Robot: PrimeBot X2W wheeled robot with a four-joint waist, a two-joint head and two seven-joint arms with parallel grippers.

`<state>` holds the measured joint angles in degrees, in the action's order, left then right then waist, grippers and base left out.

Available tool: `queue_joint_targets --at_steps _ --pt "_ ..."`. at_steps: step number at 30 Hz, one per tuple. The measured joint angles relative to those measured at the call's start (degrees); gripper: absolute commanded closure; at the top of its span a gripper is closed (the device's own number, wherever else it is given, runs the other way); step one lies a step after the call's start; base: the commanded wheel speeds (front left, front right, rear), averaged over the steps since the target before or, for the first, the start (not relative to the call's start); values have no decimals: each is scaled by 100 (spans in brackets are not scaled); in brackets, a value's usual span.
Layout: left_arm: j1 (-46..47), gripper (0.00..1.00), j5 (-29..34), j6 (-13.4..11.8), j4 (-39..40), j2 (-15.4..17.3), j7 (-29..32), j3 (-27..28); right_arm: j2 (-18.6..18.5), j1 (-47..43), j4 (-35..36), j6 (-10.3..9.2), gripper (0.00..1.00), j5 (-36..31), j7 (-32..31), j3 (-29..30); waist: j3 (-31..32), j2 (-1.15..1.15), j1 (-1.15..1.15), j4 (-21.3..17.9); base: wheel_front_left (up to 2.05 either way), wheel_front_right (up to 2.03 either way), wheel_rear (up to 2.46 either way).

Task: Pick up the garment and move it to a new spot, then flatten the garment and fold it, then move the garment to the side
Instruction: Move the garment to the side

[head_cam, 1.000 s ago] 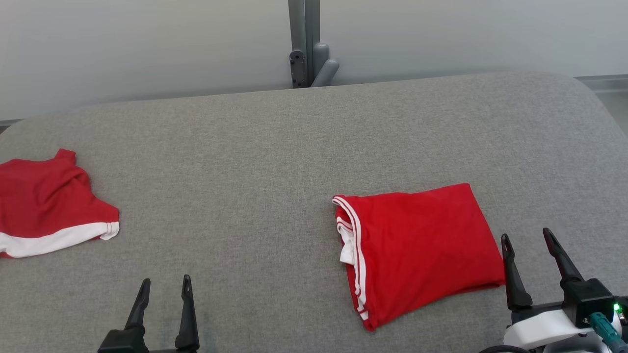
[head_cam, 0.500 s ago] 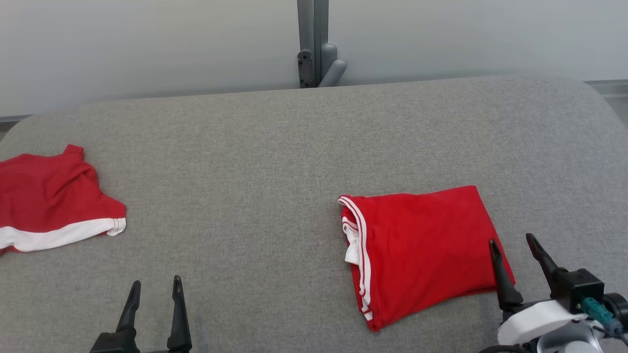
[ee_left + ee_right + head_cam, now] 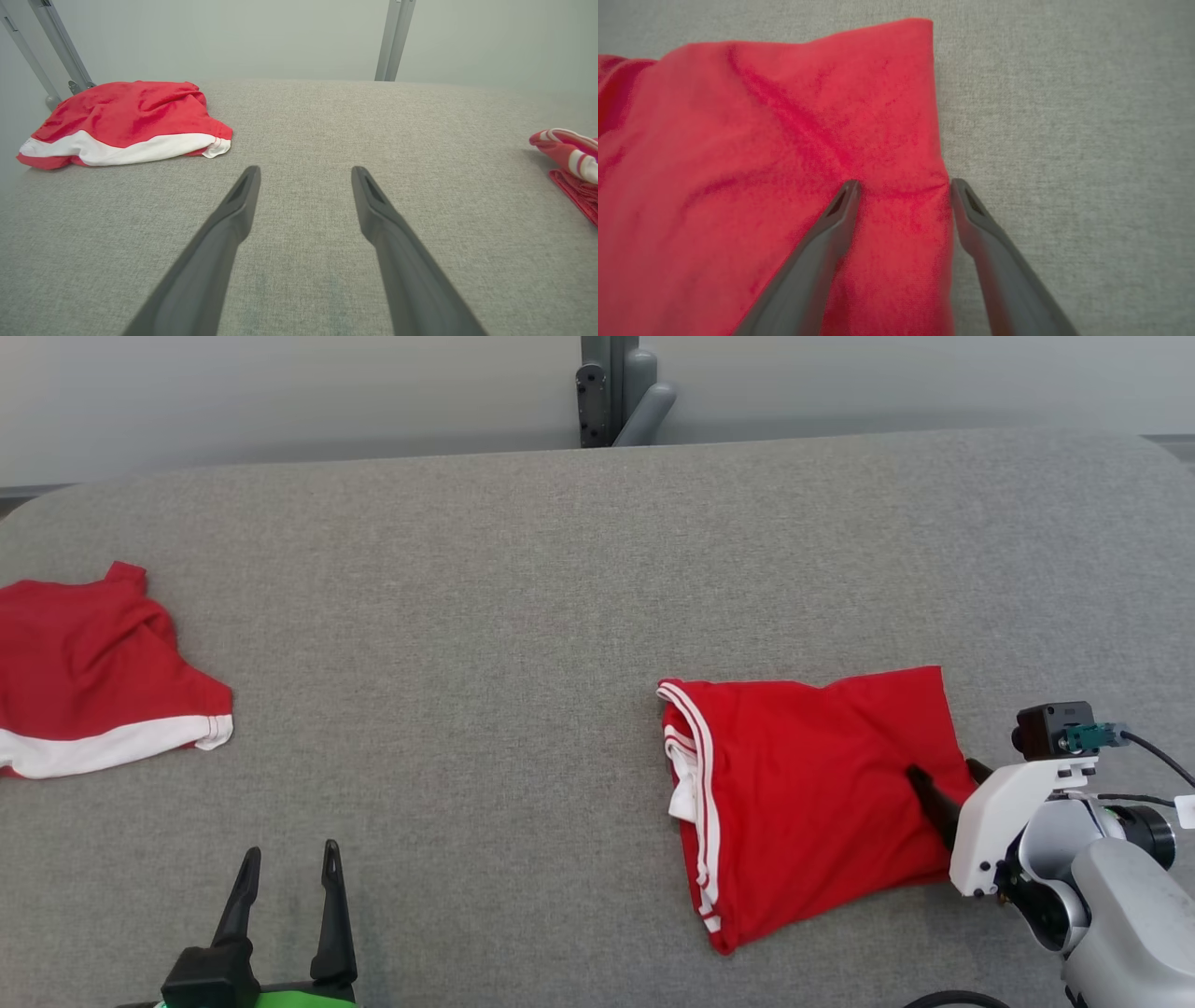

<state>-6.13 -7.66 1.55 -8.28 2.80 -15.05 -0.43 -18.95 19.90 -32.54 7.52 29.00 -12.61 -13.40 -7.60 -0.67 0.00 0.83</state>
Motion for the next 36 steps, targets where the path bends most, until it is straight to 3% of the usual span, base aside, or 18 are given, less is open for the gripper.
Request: queue_joint_targets --at_steps 4,5,6,7,12,18,30,35,36 --pt "79 0 25 30 -25 1 0 19 -34 168 -327 -1 0 297 2 -175 -83 0 0 101 0 0 0" --pt "85 0 24 29 -15 1 0 24 -34 208 -354 -2 56 382 11 -220 -104 0 0 114 0 0 0" --pt "87 0 25 29 -4 1 0 31 -36 250 -371 -2 85 475 55 -256 -129 0 0 120 0 0 0" --pt "91 0 25 29 9 1 0 34 -40 308 -380 -2 100 573 69 -290 -160 0 0 121 0 0 0" --pt "240 0 83 60 111 2 0 83 -223 767 -281 1 100 936 122 -548 -367 0 0 31 0 0 0" --pt "686 0 301 248 447 25 0 187 -938 1685 -359 1 100 890 53 -422 -819 0 0 -198 0 0 0" --pt "935 0 533 450 709 263 0 151 -1985 2784 -1695 1 100 35 250 501 -1818 0 1 -631 0 0 0" --pt "907 0 553 458 758 316 0 170 -1906 3209 -2194 1 100 -474 626 753 -2061 0 1 -668 0 0 0" --pt "905 0 553 455 758 311 0 187 -1855 3260 -2262 1 87 -576 756 784 -2093 0 1 -663 0 0 0"
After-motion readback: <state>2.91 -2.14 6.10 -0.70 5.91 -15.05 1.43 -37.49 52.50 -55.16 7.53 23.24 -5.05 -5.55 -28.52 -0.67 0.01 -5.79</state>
